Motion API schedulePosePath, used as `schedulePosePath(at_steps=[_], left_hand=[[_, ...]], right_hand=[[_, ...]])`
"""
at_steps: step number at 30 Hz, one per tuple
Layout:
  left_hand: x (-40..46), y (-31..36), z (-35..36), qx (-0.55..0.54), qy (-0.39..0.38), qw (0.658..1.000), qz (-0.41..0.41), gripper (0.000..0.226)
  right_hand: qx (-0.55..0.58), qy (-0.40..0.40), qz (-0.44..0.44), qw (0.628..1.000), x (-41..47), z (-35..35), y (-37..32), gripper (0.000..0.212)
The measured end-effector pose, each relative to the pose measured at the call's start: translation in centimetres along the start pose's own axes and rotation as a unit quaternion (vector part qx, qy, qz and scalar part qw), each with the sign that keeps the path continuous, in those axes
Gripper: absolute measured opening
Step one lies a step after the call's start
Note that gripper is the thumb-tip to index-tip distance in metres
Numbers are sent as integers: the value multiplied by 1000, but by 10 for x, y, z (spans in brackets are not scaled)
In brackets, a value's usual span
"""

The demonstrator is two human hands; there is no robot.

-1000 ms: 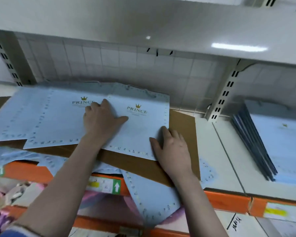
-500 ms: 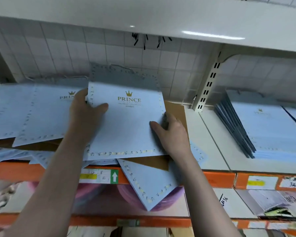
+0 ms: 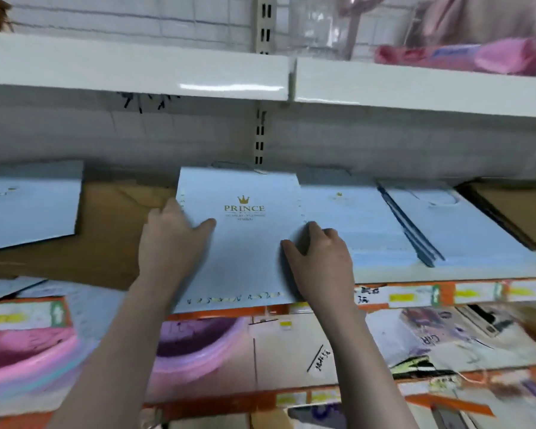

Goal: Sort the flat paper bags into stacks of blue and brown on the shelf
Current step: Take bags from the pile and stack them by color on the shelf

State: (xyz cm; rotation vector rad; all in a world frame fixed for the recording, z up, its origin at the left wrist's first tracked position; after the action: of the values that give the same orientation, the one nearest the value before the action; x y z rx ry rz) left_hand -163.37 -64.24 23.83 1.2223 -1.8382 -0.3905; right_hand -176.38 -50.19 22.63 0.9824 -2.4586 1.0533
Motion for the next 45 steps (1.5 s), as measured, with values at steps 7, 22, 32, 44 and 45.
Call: schedulePosePath(at_steps=[7,22,32,44,45], left_hand=[[-84,87,58,-13,-16,1000,23,35],[-100,132,107,0,-26,998,50,30],[-46,133,156,-16,-31,998,54,32],[-13,135,199,-2,-38,999,24,21],[-12,136,201,3,-41,999,20,20]], right_hand=[[-46,14,26,999,-4,-71,111,30],[-42,12,53,998,13,-83,173,27],[-66,-6,49,997,79,-46,171,36],[-123,-23,23,992,133,-8,181,43],[-129,-25,19,991,137,-6,183,43]])
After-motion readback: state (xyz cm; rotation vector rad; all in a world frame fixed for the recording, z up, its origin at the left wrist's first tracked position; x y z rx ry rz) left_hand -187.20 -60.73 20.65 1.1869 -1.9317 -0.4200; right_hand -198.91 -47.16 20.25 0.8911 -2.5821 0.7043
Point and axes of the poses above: each hand's wrist, its own x-axis towards the middle knuckle, its own z-axis out of the palm, y = z × x, the point moved 1 cm from there along x, towards the middle knuckle, and after that the axes turned 9 degrees about y, right-handed, at the moved point
